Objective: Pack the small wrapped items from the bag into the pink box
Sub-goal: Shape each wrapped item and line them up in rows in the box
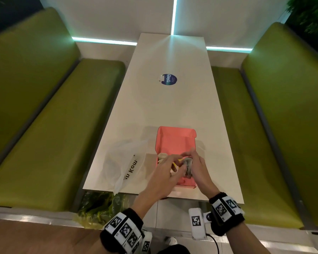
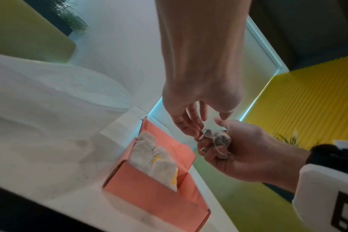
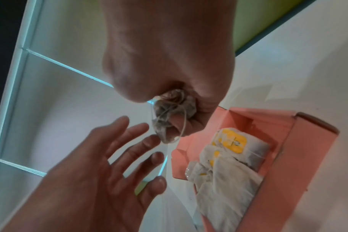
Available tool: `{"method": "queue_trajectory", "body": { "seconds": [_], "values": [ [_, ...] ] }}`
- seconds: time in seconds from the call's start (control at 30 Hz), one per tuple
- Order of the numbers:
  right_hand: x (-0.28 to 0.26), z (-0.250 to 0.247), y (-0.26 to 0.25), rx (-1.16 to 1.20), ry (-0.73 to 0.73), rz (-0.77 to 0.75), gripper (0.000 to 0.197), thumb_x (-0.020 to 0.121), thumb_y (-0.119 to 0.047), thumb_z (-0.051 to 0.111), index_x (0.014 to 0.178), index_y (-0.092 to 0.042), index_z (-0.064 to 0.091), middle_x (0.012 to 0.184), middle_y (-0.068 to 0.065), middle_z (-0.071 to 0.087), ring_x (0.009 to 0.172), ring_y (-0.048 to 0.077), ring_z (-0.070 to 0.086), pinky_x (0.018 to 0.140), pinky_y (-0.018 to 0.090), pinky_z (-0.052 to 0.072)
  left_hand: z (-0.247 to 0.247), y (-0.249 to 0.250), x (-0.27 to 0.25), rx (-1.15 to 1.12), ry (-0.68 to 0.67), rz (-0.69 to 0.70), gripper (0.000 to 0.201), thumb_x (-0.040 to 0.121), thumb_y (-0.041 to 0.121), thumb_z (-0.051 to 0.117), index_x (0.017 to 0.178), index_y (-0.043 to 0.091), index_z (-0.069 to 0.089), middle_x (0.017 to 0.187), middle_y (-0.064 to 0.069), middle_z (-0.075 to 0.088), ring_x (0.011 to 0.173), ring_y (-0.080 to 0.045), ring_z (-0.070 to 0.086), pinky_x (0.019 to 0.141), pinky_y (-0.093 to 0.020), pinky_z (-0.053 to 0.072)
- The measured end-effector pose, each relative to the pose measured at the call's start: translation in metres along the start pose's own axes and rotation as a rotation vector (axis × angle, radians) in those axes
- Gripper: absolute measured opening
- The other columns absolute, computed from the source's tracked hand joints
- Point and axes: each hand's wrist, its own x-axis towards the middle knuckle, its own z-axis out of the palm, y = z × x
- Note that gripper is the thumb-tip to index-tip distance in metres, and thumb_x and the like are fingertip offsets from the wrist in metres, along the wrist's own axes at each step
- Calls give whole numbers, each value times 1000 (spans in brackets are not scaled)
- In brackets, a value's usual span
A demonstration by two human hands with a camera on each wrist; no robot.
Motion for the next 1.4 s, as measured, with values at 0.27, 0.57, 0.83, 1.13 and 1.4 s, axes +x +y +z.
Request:
{"method": "queue_trajectory", "body": {
  "seconds": [0.27, 0.57, 0.83, 1.13, 1.4],
  "values": [
    [-3, 11, -5, -14, -72, -39, 39, 107, -34, 34, 103, -12, 66, 77, 14, 60, 58, 21, 46, 48, 30, 37, -6, -2, 17, 91, -17, -54, 8, 94, 19, 60, 101, 20, 64, 98, 6, 56, 89, -16, 57, 81, -24, 49],
    [-2, 12, 0, -32, -64, -65, 20, 101, -28, 54, 108, -14, 66, 87, 4, 66, 64, 9, 55, 50, 23, 45, -17, -3, 18, -208, 79, -247, 9, 99, 17, 54, 91, 14, 52, 76, -1, 60, 68, -12, 58, 56, -23, 45],
    [5, 2, 4, -250, 25, -363, 28, 87, -6, 71, 107, -26, 68, 93, -2, 66, 70, 1, 57, 69, 18, 49, -39, -6, 28, -430, 111, -430, 8, 97, 8, 57, 90, 7, 56, 69, -2, 57, 62, -15, 59, 49, -23, 45],
    [5, 11, 6, -389, -126, -442, 10, 87, -12, 73, 90, -21, 73, 84, -12, 71, 75, 1, 59, 70, 17, 44, -60, -2, 27, -466, -33, -441, 27, 102, 30, 52, 94, 6, 64, 80, -6, 63, 63, -13, 53, 50, -26, 40],
    [0, 15, 3, -229, -121, -393, 7, 91, -13, 69, 89, -15, 75, 81, 1, 71, 72, 9, 59, 66, 24, 46, -61, -1, 27, -275, 40, -159, 4, 95, 21, 65, 93, 18, 66, 89, 7, 67, 81, -12, 62, 64, -20, 45]
  ]
}}
